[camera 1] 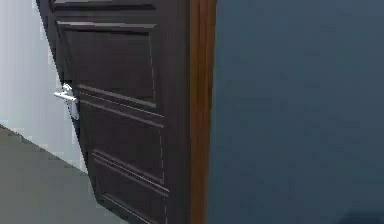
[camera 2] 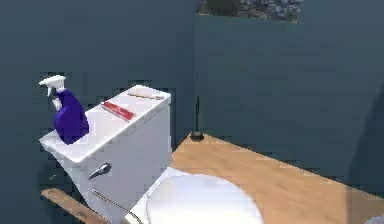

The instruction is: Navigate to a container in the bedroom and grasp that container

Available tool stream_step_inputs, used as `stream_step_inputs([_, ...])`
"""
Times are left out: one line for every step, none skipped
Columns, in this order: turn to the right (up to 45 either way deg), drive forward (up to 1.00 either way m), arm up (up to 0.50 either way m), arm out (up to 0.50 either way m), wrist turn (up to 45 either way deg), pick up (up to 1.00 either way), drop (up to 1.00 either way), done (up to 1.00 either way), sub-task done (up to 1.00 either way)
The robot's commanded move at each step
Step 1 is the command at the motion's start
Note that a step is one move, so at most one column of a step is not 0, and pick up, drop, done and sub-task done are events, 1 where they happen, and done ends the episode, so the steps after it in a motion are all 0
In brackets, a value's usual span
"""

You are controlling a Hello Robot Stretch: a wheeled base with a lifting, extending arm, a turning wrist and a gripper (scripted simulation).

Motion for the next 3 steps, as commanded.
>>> stream_step_inputs([-45.0, 0.00, 0.00, 0.00, 0.0, 0.00, 0.00, 0.00, 0.00])
stream_step_inputs([-42.0, 0.00, 0.00, 0.00, 0.0, 0.00, 0.00, 0.00, 0.00])
stream_step_inputs([0.0, 0.20, 0.00, 0.00, 0.0, 0.00, 0.00, 0.00, 0.00])
